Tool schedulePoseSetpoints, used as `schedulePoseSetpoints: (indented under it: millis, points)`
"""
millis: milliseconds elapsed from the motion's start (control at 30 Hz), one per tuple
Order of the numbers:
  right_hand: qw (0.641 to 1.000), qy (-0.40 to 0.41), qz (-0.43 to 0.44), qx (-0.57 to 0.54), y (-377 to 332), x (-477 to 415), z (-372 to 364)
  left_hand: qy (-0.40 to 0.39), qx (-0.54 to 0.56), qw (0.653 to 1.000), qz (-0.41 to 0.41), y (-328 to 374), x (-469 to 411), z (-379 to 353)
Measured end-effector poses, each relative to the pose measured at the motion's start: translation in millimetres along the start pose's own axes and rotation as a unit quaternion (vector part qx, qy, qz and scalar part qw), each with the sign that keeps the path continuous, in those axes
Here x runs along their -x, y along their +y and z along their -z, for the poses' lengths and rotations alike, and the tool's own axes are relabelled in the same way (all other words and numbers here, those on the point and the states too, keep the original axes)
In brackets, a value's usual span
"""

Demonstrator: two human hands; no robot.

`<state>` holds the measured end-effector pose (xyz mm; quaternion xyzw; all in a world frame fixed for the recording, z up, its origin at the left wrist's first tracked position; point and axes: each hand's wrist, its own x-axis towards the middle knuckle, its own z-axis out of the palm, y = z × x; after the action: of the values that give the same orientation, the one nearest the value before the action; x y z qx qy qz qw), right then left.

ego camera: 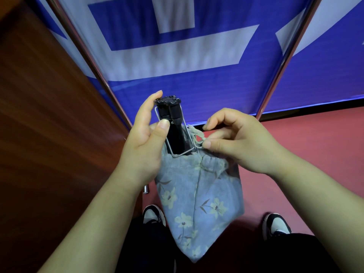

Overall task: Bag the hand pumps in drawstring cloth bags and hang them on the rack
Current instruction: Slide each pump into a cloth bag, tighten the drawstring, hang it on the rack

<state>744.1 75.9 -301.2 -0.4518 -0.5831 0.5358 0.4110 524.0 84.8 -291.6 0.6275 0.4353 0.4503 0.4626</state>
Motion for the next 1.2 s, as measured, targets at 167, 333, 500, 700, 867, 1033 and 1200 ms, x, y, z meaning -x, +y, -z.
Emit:
schedulePoseSetpoints:
  millis: [167, 333, 500, 700, 867, 1033, 1200]
  points:
    - [0.999, 0.034, 0.014, -0.014, -1.9, -1.6, -5.2, -0.005, 0.031, 0.999, 0.018, 0.9, -2.2, 2.0]
    - [0.995, 0.08, 0.019, -0.063, -4.0, -4.2, -0.1, -0.025, 0.077, 0.996, 0.047, 1.1, -0.4, 2.6]
    - [1.0, 0.014, 0.009, 0.007, -5.2, -2.1, -0.5, -0.031, 0.065, 0.995, 0.069, -1.9, 0.5, 0.3]
    - [1.0, -0.003, -0.016, 0.01, -2.1, -0.5, -4.0, -0.028, 0.035, 0.997, 0.057, -1.2, -0.2, 0.2]
    - [0.997, 0.022, 0.026, 0.069, 0.9, -4.0, -11.9, -0.031, 0.031, 0.997, 0.058, -2.4, -0.5, -1.7]
    - [0.999, 0.038, -0.015, -0.01, -0.4, -3.3, -4.5, -0.033, 0.039, 0.997, 0.066, -2.0, -1.3, 1.9]
    - [0.995, 0.022, -0.039, -0.089, -6.1, -2.8, 1.0, -0.037, 0.052, 0.995, 0.077, -2.3, -1.6, 2.0]
